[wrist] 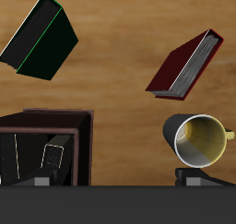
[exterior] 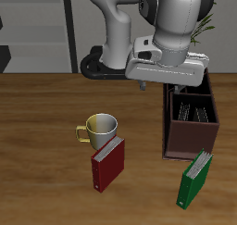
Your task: Place the left yellow book into the left desk caddy's right compartment and place the right yellow book into the left desk caddy's right compartment and place the red book into the left desk caddy's left compartment
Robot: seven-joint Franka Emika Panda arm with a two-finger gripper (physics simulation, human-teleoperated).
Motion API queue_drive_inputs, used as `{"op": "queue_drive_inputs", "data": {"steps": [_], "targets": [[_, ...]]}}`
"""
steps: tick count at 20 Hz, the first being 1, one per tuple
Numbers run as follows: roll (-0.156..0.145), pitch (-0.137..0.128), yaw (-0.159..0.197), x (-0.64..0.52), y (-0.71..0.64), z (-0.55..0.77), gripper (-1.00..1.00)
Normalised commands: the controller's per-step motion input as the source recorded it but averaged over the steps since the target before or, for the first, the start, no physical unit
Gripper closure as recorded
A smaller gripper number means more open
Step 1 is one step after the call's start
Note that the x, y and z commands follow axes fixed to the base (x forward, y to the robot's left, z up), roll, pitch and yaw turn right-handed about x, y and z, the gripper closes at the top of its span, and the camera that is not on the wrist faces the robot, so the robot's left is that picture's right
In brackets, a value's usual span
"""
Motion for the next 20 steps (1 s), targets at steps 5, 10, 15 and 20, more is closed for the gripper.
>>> {"op": "queue_drive_inputs", "data": {"steps": [5, 10, 15, 20], "targets": [[-0.055, -0.043, 0.037, 0.11, -0.30, 0.31, -1.00], [-0.032, -0.004, 0.078, 0.21, -0.04, 0.04, -1.00], [0.012, 0.012, 0.006, 0.26, -0.02, 0.02, -1.00], [-0.024, -0.002, -0.020, 0.17, -0.14, 0.06, -1.00]]}}
